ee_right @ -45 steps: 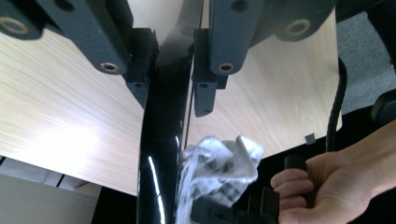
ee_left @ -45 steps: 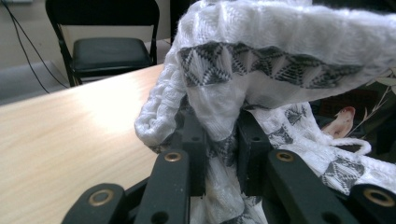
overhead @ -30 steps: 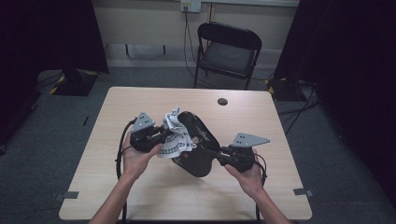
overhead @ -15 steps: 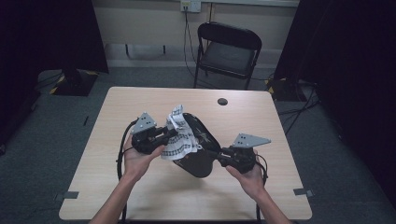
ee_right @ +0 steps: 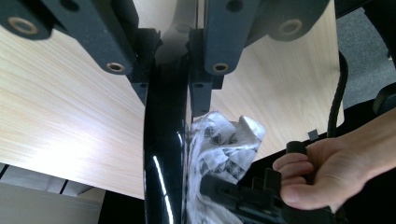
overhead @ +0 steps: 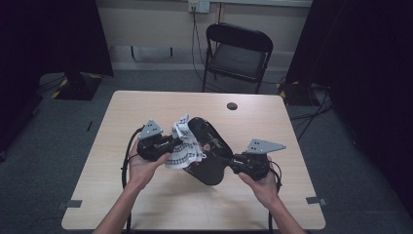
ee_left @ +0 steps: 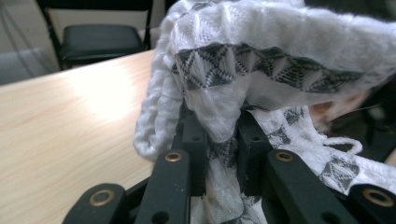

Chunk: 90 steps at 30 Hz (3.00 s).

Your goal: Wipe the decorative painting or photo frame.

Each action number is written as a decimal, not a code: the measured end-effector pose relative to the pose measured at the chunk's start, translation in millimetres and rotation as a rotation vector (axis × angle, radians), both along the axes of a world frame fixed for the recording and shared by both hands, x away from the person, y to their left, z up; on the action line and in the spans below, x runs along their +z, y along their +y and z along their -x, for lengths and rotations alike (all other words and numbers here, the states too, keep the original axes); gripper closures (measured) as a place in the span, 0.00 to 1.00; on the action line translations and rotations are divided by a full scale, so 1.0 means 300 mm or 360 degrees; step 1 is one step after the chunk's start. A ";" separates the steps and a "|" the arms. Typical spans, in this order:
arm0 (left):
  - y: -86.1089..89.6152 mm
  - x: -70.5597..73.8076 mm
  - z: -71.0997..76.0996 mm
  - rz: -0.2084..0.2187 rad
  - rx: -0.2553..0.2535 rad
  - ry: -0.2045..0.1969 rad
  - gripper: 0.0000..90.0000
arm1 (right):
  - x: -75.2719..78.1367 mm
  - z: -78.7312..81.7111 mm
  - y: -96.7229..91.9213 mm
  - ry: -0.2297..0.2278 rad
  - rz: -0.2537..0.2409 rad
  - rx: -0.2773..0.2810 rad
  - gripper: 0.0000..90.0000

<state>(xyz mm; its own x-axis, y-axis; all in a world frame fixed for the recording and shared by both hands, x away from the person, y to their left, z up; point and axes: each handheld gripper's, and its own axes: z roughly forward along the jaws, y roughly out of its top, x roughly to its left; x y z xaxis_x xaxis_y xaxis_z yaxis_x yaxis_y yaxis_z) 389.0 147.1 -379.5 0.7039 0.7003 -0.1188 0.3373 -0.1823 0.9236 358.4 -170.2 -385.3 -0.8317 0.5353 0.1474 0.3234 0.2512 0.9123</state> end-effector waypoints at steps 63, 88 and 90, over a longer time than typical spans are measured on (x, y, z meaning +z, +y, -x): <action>-0.112 -0.043 0.034 -0.0137 -0.0167 -0.0012 0.85 | 0.001 0.007 -0.032 0.0008 -0.0003 -0.0022 0.88; -0.114 -0.030 0.034 -0.0105 -0.0155 0.0002 0.86 | 0.001 0.008 -0.034 0.0013 -0.0003 -0.0020 0.88; -0.097 -0.029 0.027 -0.0095 -0.0120 0.0001 0.86 | 0.002 0.007 -0.034 0.0015 -0.0001 -0.0018 0.88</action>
<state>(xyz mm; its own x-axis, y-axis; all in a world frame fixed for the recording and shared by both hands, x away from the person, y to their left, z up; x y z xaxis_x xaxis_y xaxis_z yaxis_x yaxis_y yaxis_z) 381.0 117.9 -388.3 0.7546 0.6514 -0.0791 0.3214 -0.2618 0.9101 356.3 -180.5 -384.8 -0.8243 0.5444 0.1553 0.3345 0.2471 0.9094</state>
